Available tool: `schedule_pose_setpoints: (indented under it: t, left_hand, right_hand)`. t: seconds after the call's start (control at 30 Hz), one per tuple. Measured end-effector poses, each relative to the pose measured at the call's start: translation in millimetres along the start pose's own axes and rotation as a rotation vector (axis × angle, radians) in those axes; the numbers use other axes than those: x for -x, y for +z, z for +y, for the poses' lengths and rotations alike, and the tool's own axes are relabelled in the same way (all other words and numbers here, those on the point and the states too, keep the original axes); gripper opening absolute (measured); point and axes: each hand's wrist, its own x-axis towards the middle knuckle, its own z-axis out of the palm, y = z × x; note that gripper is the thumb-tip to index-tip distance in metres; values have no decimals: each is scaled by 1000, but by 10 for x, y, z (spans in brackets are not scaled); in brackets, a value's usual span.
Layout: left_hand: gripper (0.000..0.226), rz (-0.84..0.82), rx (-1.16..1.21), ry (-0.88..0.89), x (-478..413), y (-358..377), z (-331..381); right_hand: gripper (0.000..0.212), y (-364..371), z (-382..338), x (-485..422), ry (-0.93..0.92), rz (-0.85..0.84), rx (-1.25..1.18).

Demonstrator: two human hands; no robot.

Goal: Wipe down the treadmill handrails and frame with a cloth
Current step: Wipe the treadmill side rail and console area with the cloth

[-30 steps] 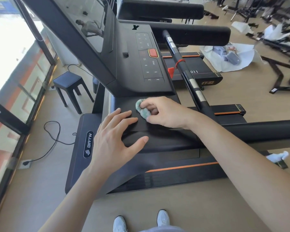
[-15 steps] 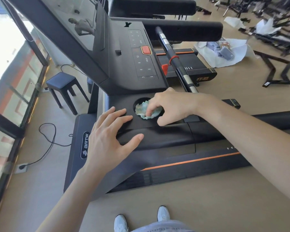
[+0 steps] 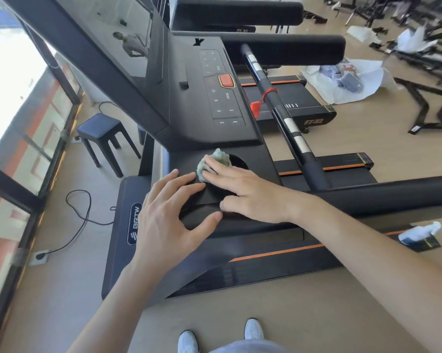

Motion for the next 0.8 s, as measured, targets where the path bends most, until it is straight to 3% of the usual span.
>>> schedule_pose_setpoints:
  t: [0.17,0.3,0.37,0.47,0.67,0.8]
  left_hand:
    - [55,18,8,-2,10,9,-2]
    - [35,168,52,-31,90,15,26]
    - [31,216,127,-130,184,-9,19]
    - [44,235,276,-262,394,-63,-44]
    - [60,201,313,-257,672,-93,-214]
    - [62,221,248,-224,747,-65,-247]
  right_hand:
    - [64,1,61,-116,0,59,228]
    - [53,-79,-50,-293,-49,53,147]
    - [52,-99,-105,-433,-65,15,123]
    - [65,-91,-233,-655,-88,-31,110]
    - [73,210,-625,-725,-181,-117,212]
    - [56,480,-584,-221,-328,51,269]
